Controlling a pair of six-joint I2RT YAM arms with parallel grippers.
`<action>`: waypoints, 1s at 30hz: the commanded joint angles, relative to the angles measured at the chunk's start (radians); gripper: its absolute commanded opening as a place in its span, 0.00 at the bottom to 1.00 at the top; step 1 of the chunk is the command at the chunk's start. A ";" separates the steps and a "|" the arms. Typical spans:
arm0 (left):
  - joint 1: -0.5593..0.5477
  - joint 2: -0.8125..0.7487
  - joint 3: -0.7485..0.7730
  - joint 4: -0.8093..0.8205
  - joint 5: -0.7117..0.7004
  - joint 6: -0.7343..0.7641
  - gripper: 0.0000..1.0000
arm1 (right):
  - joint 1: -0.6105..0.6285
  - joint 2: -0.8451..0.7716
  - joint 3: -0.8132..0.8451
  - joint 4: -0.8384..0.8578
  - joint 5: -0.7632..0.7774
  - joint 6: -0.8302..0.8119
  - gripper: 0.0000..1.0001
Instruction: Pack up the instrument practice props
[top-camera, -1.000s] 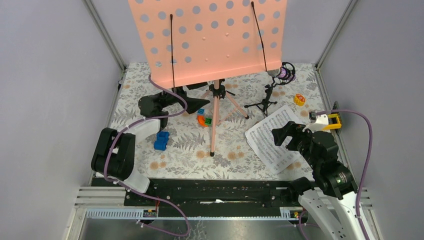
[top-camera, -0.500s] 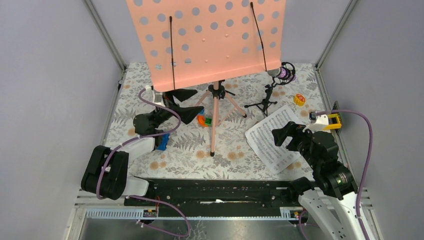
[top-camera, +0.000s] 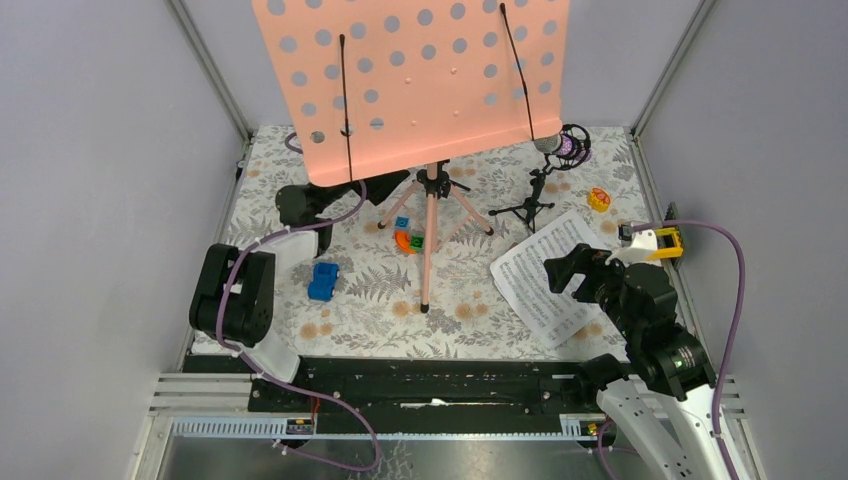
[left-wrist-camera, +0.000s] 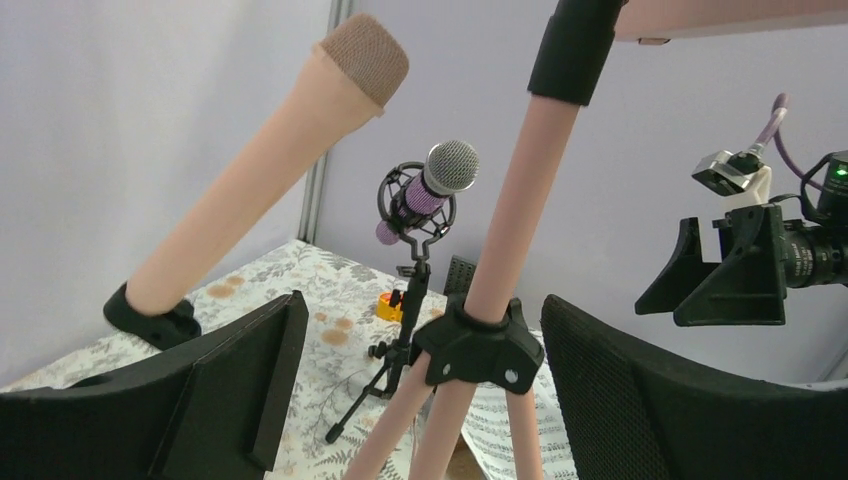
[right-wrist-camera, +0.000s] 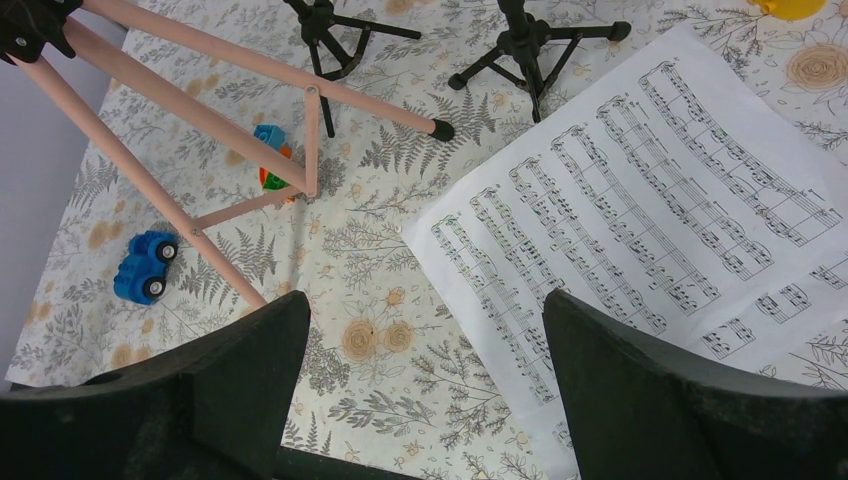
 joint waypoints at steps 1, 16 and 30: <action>0.010 0.042 0.120 0.108 0.105 -0.060 0.92 | -0.004 -0.010 0.025 -0.006 -0.008 -0.019 0.93; -0.022 0.070 0.231 0.054 0.249 -0.062 0.93 | -0.004 0.014 0.030 -0.008 -0.015 -0.015 0.93; -0.127 -0.005 0.287 -0.462 0.208 0.318 0.84 | -0.004 0.006 0.023 -0.007 -0.013 -0.014 0.93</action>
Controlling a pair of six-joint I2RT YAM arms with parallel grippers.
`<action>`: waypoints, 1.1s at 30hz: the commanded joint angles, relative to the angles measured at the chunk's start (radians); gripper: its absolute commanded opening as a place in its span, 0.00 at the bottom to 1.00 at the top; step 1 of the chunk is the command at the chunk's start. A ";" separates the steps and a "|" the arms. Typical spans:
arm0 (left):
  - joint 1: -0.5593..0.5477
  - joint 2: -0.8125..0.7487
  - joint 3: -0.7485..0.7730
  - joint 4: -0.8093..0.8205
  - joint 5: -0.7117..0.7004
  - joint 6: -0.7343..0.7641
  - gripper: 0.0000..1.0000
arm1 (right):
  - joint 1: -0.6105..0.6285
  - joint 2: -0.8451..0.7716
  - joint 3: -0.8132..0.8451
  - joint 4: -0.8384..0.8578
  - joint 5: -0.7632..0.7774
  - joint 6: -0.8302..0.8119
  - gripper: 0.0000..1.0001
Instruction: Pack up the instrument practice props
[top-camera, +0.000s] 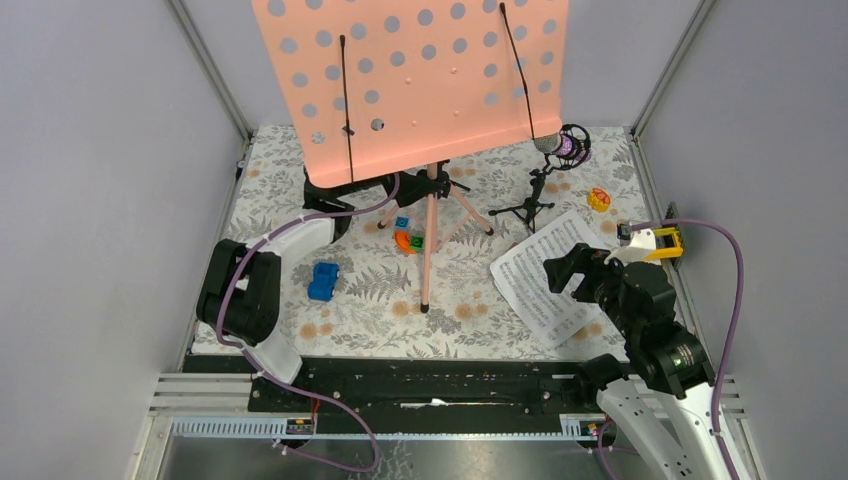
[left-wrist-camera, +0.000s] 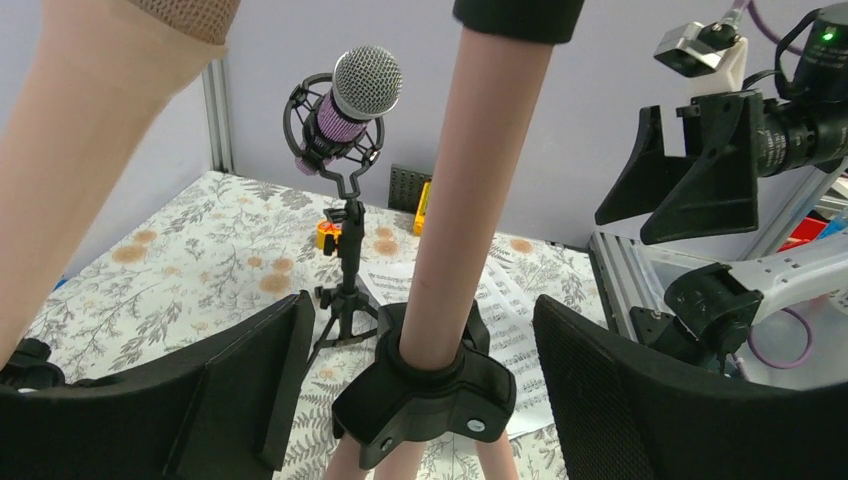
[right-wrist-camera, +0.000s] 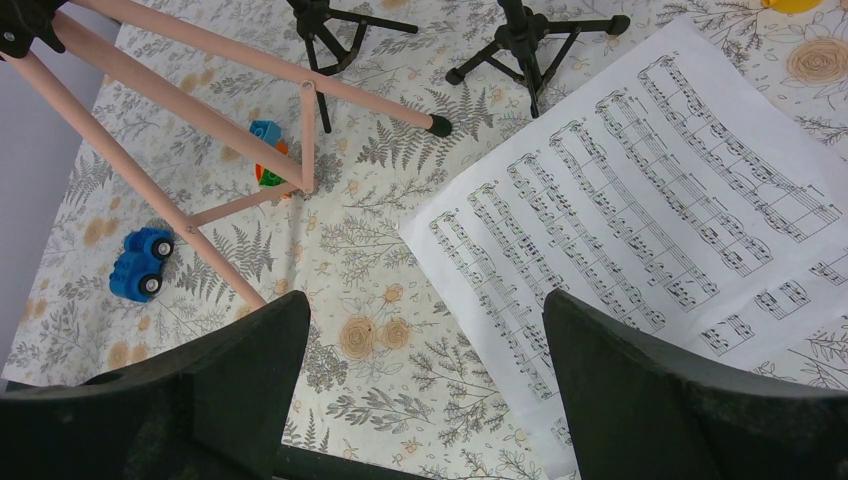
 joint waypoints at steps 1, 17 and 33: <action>-0.003 -0.048 0.050 -0.074 -0.005 0.098 0.83 | -0.004 -0.002 0.023 -0.002 -0.013 -0.013 0.93; -0.009 0.006 0.120 -0.021 0.035 0.032 0.68 | -0.004 -0.016 0.013 -0.002 -0.007 -0.012 0.93; -0.024 0.031 0.147 -0.111 0.069 0.098 0.46 | -0.004 -0.017 0.012 -0.006 -0.010 -0.014 0.93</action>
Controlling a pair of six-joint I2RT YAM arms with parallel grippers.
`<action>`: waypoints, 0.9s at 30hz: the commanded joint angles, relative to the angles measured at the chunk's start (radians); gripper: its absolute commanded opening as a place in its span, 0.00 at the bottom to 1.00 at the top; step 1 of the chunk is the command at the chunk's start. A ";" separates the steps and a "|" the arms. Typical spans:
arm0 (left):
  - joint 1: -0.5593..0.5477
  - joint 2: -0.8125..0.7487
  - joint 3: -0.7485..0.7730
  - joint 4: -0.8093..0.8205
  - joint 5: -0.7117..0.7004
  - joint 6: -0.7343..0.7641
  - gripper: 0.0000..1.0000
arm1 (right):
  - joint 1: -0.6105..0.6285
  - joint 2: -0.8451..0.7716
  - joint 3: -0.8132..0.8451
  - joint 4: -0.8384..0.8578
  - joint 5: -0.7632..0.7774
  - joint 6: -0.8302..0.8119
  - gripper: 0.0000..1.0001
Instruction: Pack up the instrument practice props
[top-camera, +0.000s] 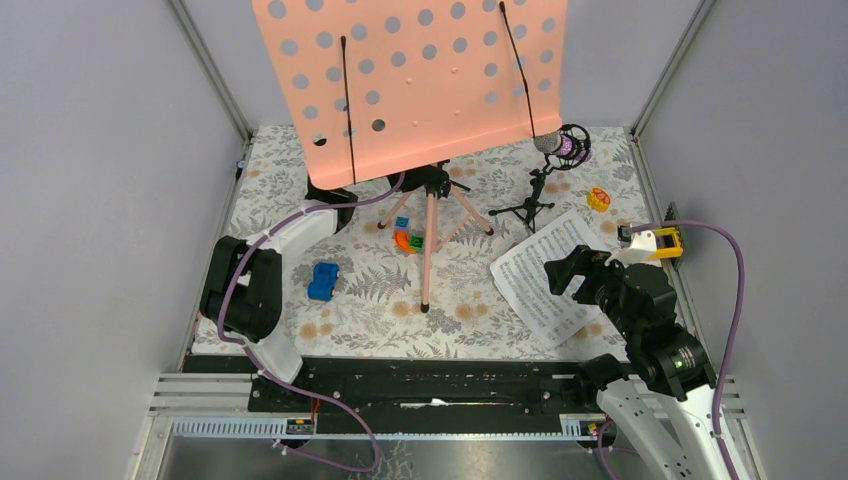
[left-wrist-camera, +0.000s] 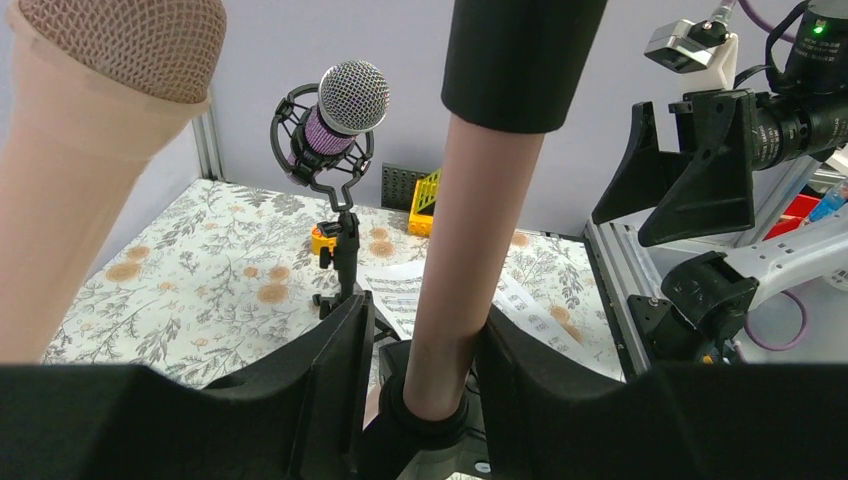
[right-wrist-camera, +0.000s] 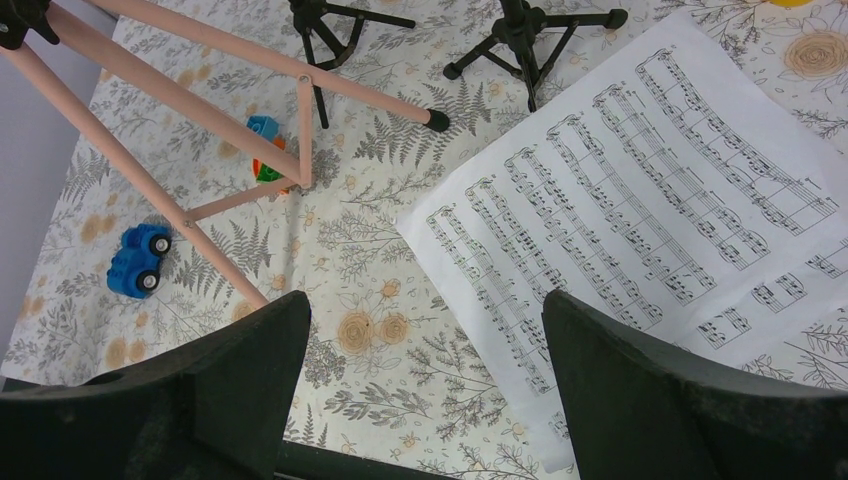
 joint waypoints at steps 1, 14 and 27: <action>-0.006 0.006 0.041 -0.001 0.026 0.045 0.48 | -0.004 -0.007 0.012 0.008 -0.010 -0.014 0.93; -0.006 -0.006 0.029 -0.054 0.029 0.092 0.44 | -0.004 -0.005 0.012 0.009 -0.010 -0.015 0.93; -0.006 -0.058 -0.005 -0.096 0.025 0.114 0.00 | -0.004 0.008 -0.011 0.159 -0.154 0.040 0.92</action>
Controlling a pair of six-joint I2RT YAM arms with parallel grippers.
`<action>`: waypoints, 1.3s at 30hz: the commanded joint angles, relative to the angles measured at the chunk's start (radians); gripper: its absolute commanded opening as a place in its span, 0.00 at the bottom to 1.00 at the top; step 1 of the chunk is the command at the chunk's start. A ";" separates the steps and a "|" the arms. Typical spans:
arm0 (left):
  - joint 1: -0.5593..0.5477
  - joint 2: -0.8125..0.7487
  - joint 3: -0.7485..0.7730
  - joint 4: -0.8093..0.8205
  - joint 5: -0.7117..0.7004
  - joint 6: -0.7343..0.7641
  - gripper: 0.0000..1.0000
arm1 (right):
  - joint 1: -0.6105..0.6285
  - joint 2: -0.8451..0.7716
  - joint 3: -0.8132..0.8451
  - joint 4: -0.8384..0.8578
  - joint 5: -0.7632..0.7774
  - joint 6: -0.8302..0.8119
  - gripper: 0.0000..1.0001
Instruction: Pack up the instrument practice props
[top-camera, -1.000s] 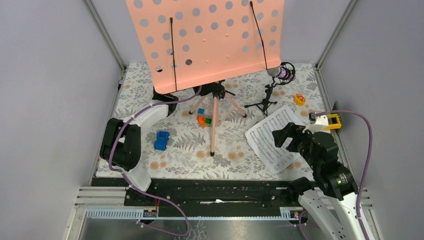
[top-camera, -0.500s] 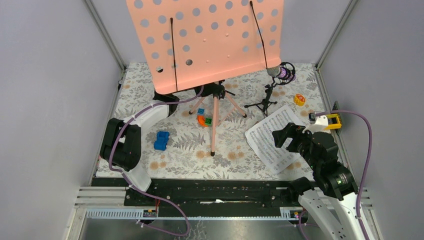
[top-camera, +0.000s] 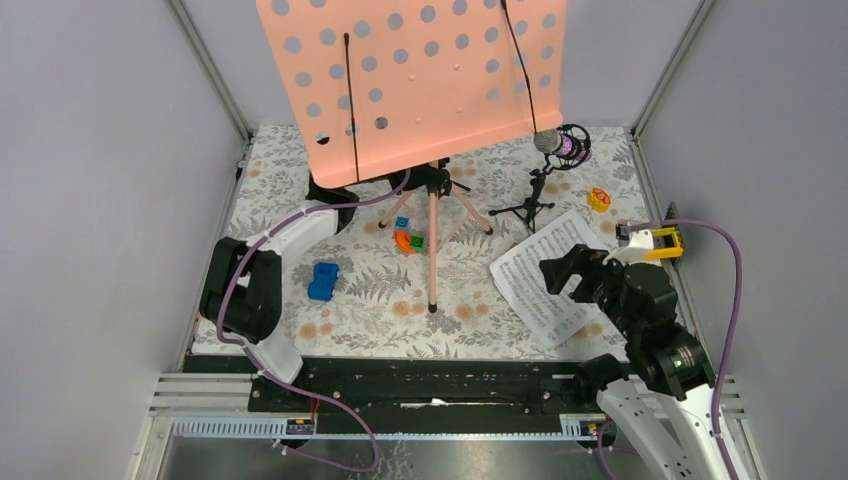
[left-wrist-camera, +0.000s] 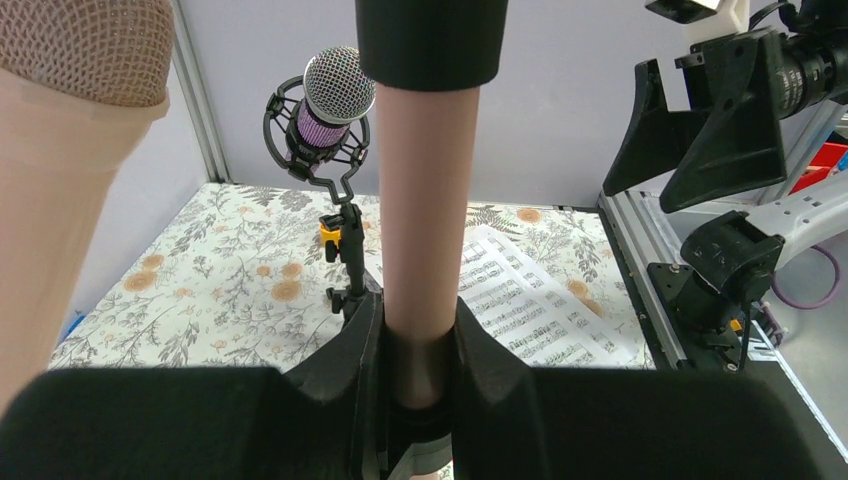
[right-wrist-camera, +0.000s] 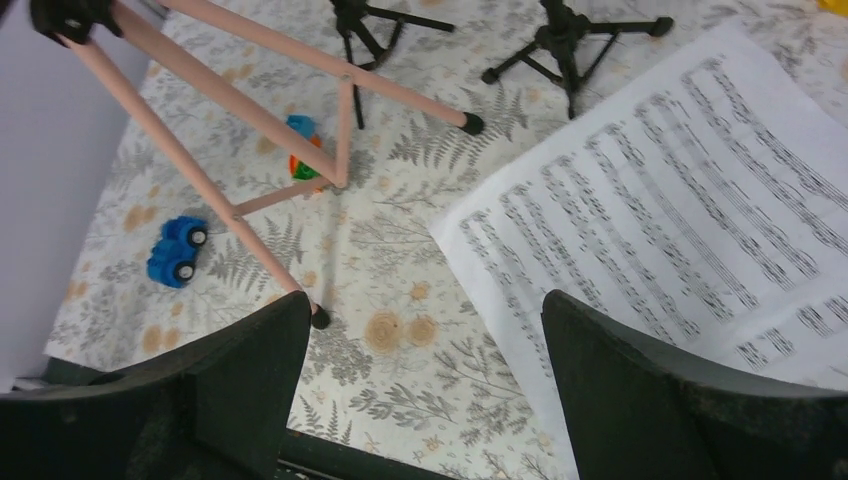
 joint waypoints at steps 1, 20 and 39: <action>0.002 -0.067 -0.021 -0.068 -0.025 0.006 0.05 | -0.003 0.012 -0.031 0.211 -0.179 0.061 0.92; -0.030 -0.137 -0.170 -0.075 -0.099 0.067 0.00 | 0.114 0.697 -0.128 1.557 -0.560 0.145 0.69; -0.030 -0.110 -0.151 -0.057 -0.068 0.030 0.00 | 0.158 1.027 0.127 1.530 -0.609 -0.030 0.09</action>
